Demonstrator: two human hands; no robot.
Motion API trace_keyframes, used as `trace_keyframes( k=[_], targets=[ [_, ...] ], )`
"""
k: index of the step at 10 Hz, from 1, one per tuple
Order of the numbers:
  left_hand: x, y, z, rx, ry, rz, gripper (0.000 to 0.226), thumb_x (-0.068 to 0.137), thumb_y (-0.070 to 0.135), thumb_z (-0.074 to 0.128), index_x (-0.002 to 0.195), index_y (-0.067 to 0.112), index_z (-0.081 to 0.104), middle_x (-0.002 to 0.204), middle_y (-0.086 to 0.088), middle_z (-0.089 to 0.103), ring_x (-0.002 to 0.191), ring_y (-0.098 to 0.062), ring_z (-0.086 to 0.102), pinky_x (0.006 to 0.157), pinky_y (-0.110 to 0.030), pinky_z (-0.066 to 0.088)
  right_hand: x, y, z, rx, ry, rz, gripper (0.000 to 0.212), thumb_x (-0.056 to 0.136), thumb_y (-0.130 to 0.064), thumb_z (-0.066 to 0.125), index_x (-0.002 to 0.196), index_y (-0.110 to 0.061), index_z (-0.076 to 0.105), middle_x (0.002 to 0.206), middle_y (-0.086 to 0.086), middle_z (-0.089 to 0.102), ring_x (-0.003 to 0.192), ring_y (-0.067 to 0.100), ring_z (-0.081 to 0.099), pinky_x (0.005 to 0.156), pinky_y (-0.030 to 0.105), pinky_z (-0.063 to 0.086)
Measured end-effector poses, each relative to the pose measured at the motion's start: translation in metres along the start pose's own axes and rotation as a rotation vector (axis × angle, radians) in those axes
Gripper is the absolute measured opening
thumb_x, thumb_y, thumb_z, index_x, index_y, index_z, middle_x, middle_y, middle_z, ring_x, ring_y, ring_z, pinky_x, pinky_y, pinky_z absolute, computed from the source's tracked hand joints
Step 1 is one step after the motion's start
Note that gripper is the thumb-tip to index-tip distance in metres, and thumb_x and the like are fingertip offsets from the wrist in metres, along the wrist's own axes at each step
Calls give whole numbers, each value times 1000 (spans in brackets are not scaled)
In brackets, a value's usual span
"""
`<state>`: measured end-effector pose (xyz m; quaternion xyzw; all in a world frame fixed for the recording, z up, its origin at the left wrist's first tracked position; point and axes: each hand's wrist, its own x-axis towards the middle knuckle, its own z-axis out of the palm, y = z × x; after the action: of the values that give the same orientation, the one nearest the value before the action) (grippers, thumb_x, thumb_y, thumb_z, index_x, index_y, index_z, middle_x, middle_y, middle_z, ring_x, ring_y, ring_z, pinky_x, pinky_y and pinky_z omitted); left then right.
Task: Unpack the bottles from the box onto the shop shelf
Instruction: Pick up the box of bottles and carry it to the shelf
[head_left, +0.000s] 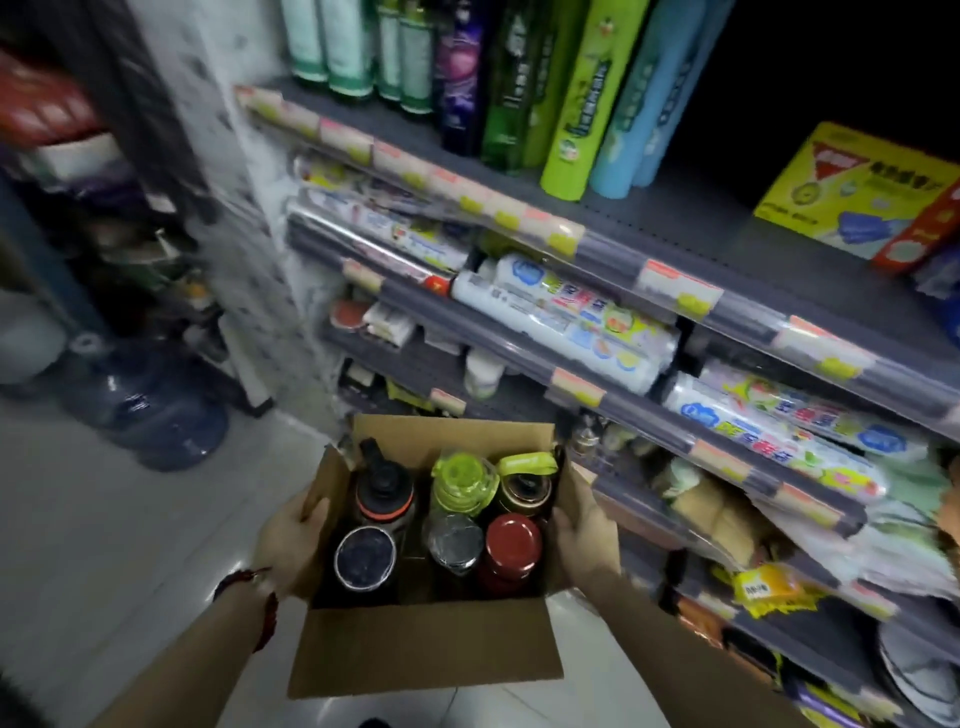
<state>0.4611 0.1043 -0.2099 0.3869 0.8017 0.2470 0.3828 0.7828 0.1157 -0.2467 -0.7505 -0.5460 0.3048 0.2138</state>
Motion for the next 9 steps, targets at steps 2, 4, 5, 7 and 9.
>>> trace_keyframes(
  k=[2,4,5,7,9],
  targets=[
    [36,-67,-60,-73,127,-90,37,97,21,49,128,3,55,123,-20,62,115,-38,56,94,-38,42,28,-74,70,-86,-110,-167,61,91,-16,57,146,-25,33,124,11,65,112,33,60,84,30,42],
    [51,-128,-104,-111,277,-168,29,94,24,53,121,14,61,112,-16,68,103,-37,62,80,-35,42,52,-140,132,-63,-267,-322,62,90,-24,54,147,-30,31,125,12,64,111,40,59,85,36,44],
    [54,-154,-119,-168,333,-241,29,94,26,53,121,17,61,113,-13,69,104,-34,62,86,-38,47,71,-166,167,-71,-365,-417,63,91,-14,59,147,-18,32,142,12,50,129,34,47,106,43,38],
    [58,-198,-128,-326,487,-381,35,95,20,53,128,14,57,121,-12,65,115,-33,58,95,-35,42,95,-208,248,-94,-508,-536,60,91,-15,59,146,-17,35,141,9,51,127,30,49,95,29,38],
    [79,-256,-126,-392,615,-481,32,94,15,53,126,11,60,118,-12,67,110,-31,60,84,-30,41,99,-225,338,-147,-595,-589,58,90,-11,59,144,-16,39,138,14,53,126,32,49,97,31,37]
  ],
)
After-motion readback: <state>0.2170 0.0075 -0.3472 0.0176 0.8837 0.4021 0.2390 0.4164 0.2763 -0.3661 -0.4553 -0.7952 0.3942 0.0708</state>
